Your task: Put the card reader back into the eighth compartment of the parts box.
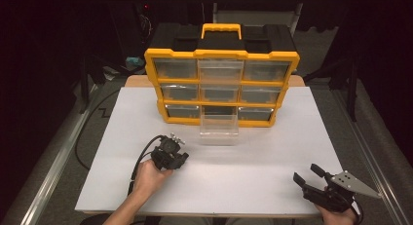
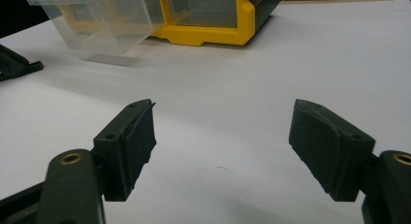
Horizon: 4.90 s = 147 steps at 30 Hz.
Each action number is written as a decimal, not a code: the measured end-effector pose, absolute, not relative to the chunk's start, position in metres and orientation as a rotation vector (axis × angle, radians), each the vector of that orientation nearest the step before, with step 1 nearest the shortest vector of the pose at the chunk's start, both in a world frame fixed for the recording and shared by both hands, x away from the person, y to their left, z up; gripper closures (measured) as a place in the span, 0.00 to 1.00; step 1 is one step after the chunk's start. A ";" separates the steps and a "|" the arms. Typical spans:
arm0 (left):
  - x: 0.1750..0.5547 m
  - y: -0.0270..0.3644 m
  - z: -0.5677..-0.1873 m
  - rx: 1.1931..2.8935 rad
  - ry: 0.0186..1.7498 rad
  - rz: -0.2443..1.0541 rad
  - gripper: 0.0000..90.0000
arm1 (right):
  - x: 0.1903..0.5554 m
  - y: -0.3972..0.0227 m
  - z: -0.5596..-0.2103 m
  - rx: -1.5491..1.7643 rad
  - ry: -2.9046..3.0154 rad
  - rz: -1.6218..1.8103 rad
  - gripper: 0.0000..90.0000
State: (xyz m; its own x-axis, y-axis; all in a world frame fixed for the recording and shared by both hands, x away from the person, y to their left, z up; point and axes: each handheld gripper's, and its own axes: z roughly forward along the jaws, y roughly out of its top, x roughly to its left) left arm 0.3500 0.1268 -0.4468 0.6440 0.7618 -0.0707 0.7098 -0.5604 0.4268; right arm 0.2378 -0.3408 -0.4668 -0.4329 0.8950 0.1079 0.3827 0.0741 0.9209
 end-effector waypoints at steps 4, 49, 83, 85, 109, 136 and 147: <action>0.350 0.127 -0.447 2.448 1.151 0.174 0.81 | 0.238 -0.341 -0.467 1.265 1.858 1.345 0.28; 0.328 0.107 -0.408 2.420 0.931 0.104 0.81 | 0.238 -0.341 -0.467 1.261 1.864 1.351 0.28; 0.343 0.092 -0.374 2.360 0.856 0.110 0.81 | 0.238 -0.341 -0.467 1.260 1.870 1.353 0.28; 0.345 0.091 -0.372 2.364 0.852 0.115 0.81 | 0.238 -0.341 -0.467 1.259 1.870 1.353 0.28; 0.367 0.082 -0.348 2.350 0.838 0.128 0.81 | 0.238 -0.341 -0.467 1.258 1.879 1.356 0.28; 0.404 0.064 -0.339 2.351 0.882 0.167 0.81 | 0.239 -0.341 -0.467 1.256 1.888 1.363 0.28; 0.415 0.061 -0.347 2.357 0.910 0.164 0.81 | 0.239 -0.341 -0.467 1.252 1.888 1.363 0.28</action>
State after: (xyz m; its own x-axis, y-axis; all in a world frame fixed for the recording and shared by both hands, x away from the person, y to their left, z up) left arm 0.4151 0.0613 -0.3473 0.7573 0.6461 -0.0956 0.5717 -0.5850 0.5753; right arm 0.2389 -0.3407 -0.4672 -0.4579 0.8812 0.1179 0.3892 0.0795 0.9177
